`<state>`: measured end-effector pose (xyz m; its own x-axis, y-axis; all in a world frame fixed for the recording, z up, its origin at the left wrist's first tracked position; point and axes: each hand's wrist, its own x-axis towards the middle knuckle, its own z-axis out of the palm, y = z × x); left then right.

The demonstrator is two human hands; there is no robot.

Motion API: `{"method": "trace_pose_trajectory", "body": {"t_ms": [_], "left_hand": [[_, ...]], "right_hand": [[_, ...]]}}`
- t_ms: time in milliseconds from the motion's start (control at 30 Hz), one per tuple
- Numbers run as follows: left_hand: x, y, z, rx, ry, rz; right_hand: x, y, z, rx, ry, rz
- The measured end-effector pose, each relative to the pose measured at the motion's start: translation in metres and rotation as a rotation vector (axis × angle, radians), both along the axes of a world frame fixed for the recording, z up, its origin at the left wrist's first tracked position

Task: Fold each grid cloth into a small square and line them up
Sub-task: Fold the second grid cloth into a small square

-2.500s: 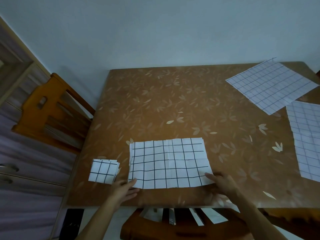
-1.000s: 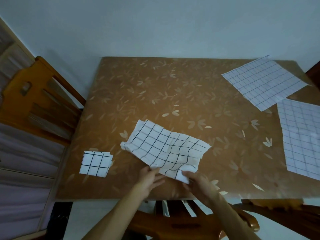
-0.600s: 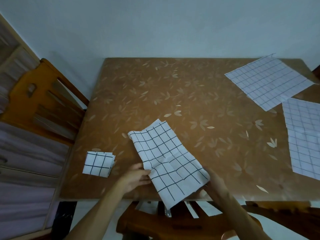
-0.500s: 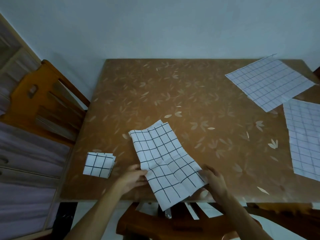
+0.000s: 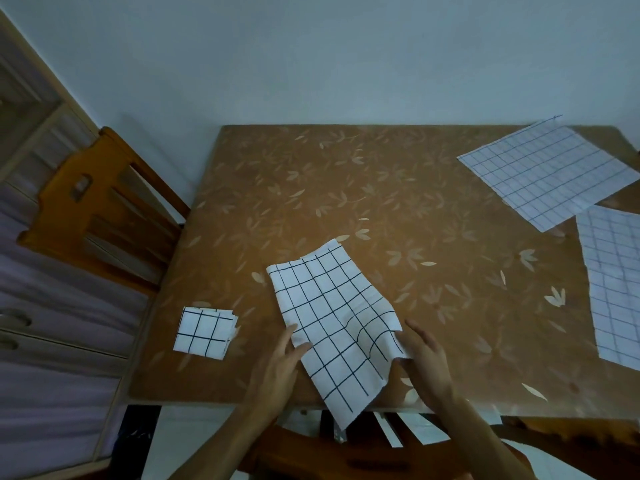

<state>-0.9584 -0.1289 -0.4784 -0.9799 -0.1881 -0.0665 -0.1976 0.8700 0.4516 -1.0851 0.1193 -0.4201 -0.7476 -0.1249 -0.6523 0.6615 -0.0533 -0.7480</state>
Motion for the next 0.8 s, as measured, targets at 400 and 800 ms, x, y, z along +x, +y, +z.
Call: {"method": "trace_pose_trajectory", "body": {"t_ms": [400, 800], "left_hand": [[-0.002, 0.018, 0.012, 0.026, -0.021, -0.186], [0.005, -0.017, 0.031, 0.904, -0.284, 0.436]], "right_hand": [[0.001, -0.004, 0.017, -0.543, -0.136, -0.117], [-0.023, 0.015, -0.016, 0.341, 0.3, 0.534]]}}
